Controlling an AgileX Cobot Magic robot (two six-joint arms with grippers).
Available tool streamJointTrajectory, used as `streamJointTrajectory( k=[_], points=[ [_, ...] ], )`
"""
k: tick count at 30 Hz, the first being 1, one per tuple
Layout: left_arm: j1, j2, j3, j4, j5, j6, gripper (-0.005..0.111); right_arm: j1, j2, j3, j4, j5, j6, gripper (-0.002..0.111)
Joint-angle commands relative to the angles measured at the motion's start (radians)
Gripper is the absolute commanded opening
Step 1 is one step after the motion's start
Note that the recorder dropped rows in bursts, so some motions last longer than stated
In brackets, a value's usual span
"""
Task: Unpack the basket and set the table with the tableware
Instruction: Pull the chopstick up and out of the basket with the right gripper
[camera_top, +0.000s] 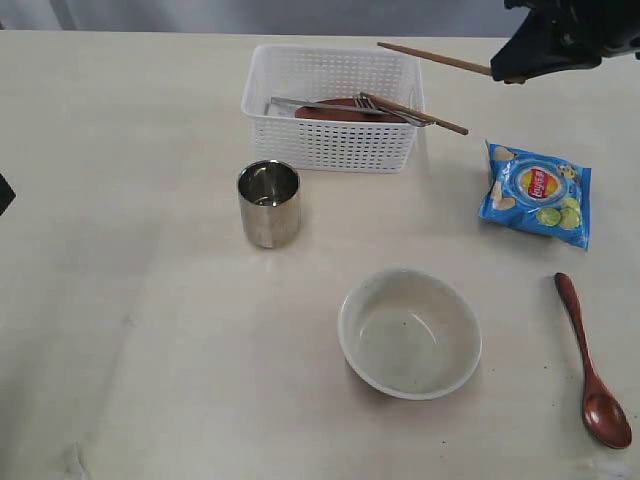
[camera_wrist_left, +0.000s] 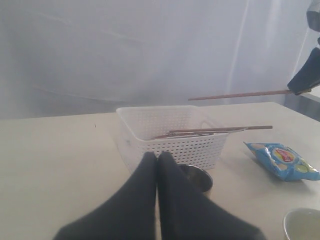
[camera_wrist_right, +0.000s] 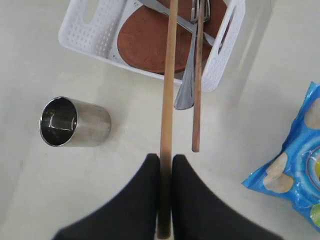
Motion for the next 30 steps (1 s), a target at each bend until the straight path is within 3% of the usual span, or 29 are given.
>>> streamJointTrajectory(
  k=[1, 9, 16, 19, 24, 26, 30],
  points=[
    [0.002, -0.004, 0.003, -0.006, -0.001, -0.001, 0.0, -0.006, -0.037, 0.02, 0.003, -0.022, -0.012, -0.001],
    [0.002, -0.004, 0.003, -0.005, -0.021, -0.005, 0.0, -0.004, -0.073, 0.02, 0.031, -0.022, -0.012, -0.001],
    [0.002, -0.004, 0.003, -0.008, -0.128, -0.544, 0.0, -0.001, -0.127, 0.025, 0.035, -0.022, -0.012, -0.001],
    [0.002, -0.004, 0.003, -0.008, -0.171, -0.633, 0.0, -0.001, -0.176, 0.072, 0.066, -0.054, -0.027, -0.001],
    [0.002, 0.0, 0.003, -0.029, -0.371, -0.633, 0.0, 0.035, -0.263, 0.198, 0.082, -0.116, -0.049, -0.001],
    [0.002, 0.018, -0.033, -0.062, -0.318, -0.633, 0.0, 0.065, -0.301, 0.252, 0.082, -0.149, -0.053, -0.001],
    [0.002, 0.128, -0.194, -0.068, -0.065, -0.532, 0.0, 0.148, -0.366, 0.335, 0.082, -0.227, -0.047, -0.001]
  ],
)
